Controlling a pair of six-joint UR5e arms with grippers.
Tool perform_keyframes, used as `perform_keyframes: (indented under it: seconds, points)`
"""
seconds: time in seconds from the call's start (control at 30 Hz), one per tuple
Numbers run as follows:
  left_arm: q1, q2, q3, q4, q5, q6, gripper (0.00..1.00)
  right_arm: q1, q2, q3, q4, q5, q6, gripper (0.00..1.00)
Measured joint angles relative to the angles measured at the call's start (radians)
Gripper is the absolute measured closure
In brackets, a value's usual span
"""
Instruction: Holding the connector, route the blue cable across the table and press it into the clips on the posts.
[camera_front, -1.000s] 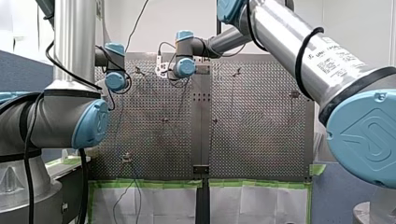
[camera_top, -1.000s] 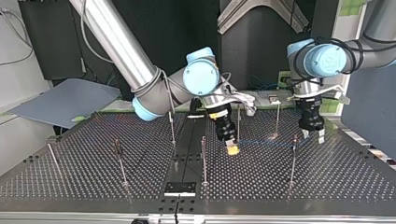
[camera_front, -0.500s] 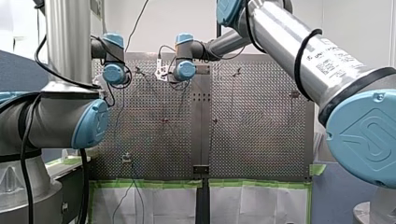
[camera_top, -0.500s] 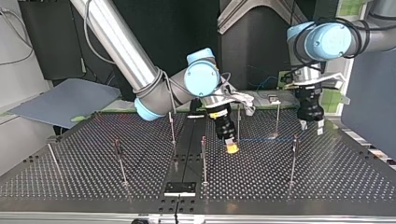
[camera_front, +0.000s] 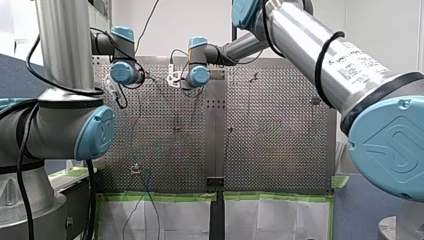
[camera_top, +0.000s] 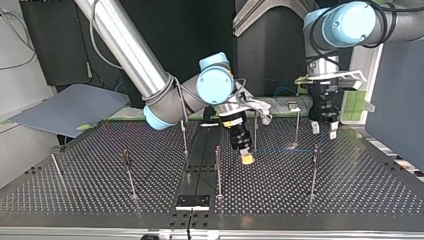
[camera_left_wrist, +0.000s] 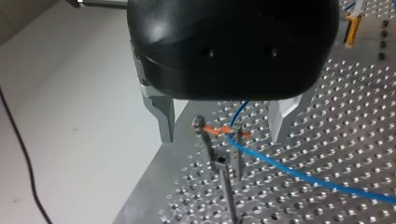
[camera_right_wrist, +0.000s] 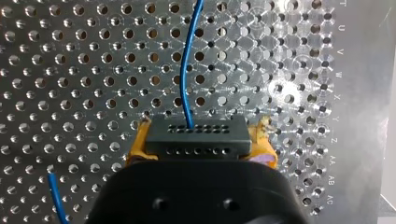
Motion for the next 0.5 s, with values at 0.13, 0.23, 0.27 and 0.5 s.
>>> perform_keyframes:
  seconds: [0.13,0.23,0.27,0.5]
  points:
    - [-0.016,0.003,-0.001,-0.017,-0.001,0.021,0.02,-0.003,0.000,0.000,0.000,0.000,0.001,1.00]
    - [-0.028,0.007,0.000,-0.034,-0.001,0.041,0.02,-0.003,0.000,0.000,0.000,0.000,0.001,1.00]
    - [-0.033,0.009,-0.001,-0.039,-0.002,0.050,0.02,-0.004,0.000,0.000,0.000,0.000,0.001,1.00]
    - [-0.052,0.011,0.000,-0.032,0.002,0.112,0.02,-0.013,0.000,0.000,0.000,0.000,0.001,1.00]
